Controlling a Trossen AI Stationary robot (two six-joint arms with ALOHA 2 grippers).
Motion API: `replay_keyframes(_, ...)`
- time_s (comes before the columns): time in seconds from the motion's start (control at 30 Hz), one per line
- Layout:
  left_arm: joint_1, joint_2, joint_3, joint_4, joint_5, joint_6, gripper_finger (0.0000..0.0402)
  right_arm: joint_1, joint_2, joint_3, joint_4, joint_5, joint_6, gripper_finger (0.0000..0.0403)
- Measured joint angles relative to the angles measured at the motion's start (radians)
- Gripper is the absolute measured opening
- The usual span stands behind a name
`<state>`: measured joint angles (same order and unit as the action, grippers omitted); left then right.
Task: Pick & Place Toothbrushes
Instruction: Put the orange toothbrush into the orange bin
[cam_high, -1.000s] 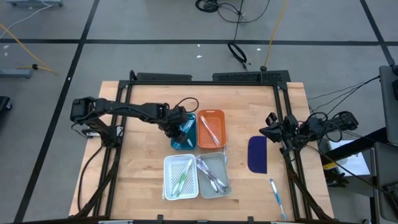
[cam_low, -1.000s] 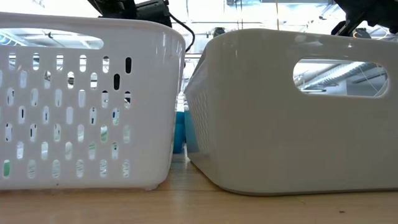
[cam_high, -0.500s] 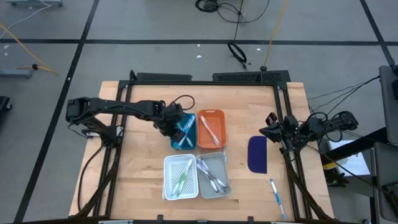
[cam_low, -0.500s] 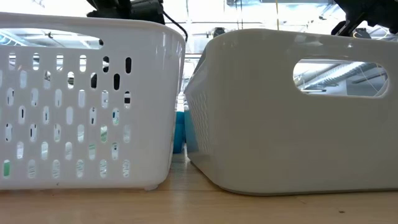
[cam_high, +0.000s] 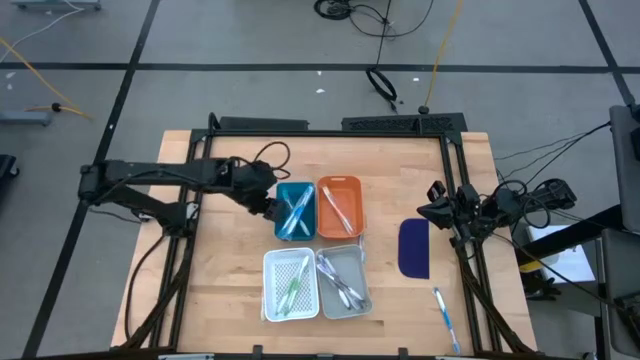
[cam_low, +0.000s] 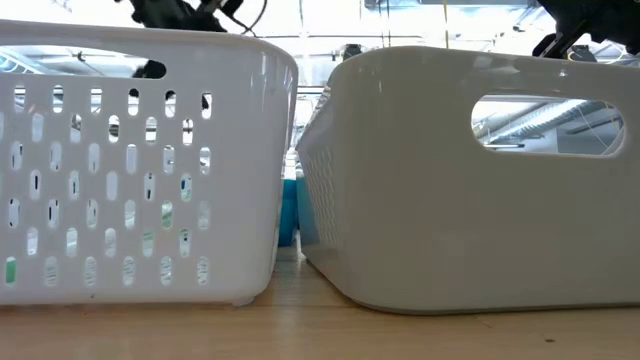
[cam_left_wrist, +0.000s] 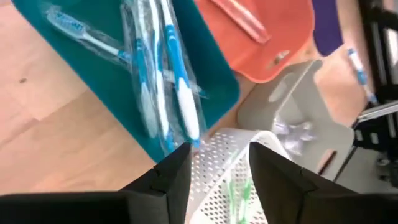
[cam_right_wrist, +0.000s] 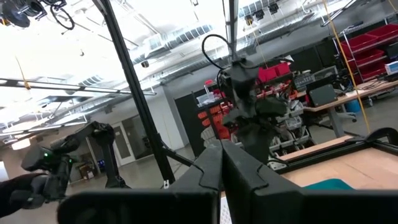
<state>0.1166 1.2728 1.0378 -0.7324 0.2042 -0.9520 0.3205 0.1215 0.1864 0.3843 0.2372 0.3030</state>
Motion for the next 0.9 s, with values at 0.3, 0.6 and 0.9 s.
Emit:
replay_keyframes(0.3,-0.130,-0.076,0.000,-0.005,-0.068,-0.148,0.0120,0.000,0.000,0.000,0.000,-0.002,0.000,0.0000)
replay_keyframes(0.6,-0.341,-0.077,0.000,-0.127,-0.084,-0.357,0.0090,0.000,0.000,0.000,0.000,-0.003,0.024,0.0000)
replay_keyframes(0.9,-0.543,-0.076,0.000,-0.171,-0.204,-0.589,0.0017,0.000,0.000,0.000,0.000,-0.003,0.028,0.0000)
